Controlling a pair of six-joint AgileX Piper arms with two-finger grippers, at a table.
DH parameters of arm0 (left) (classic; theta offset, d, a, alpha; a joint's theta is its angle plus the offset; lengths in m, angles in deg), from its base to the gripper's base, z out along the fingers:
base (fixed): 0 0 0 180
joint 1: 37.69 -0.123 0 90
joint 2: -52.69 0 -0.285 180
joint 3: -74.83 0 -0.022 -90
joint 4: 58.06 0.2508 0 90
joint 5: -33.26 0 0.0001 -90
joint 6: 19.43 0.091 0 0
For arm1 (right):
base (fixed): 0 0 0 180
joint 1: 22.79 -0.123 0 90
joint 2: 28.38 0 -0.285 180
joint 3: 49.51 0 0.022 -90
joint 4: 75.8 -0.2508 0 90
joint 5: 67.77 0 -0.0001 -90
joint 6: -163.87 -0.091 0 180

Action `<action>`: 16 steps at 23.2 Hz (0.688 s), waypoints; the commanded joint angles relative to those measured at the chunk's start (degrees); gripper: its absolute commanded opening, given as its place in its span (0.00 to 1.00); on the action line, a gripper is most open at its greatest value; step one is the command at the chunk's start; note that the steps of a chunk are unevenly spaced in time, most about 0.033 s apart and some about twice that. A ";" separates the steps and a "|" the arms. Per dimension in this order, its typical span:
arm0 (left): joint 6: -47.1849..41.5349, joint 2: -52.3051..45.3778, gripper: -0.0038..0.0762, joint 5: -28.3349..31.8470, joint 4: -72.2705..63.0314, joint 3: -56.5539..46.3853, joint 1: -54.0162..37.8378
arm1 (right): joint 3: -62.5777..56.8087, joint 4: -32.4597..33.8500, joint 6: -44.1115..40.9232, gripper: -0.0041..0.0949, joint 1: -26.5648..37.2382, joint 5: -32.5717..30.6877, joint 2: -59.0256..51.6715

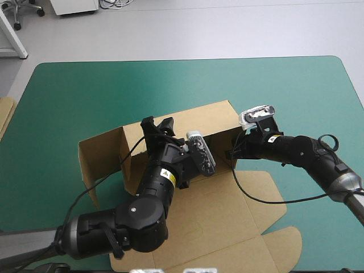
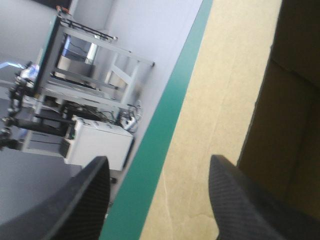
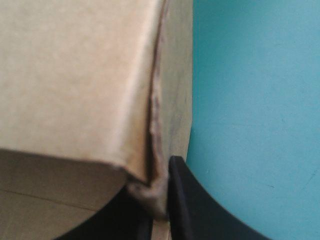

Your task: Fold the box

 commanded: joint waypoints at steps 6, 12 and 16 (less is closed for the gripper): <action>8.25 -2.38 0.58 -4.03 -18.46 19.22 -13.31 | 9.92 8.23 -9.54 0.05 -0.20 -8.69 -1.63; 18.76 -2.38 0.58 1.74 -41.47 25.18 -43.24 | 18.08 19.10 -17.49 0.04 -0.20 -19.27 -1.63; 25.46 -2.00 0.58 5.29 -58.02 25.29 -60.88 | 21.86 23.28 -20.65 0.04 -0.20 -22.87 -1.50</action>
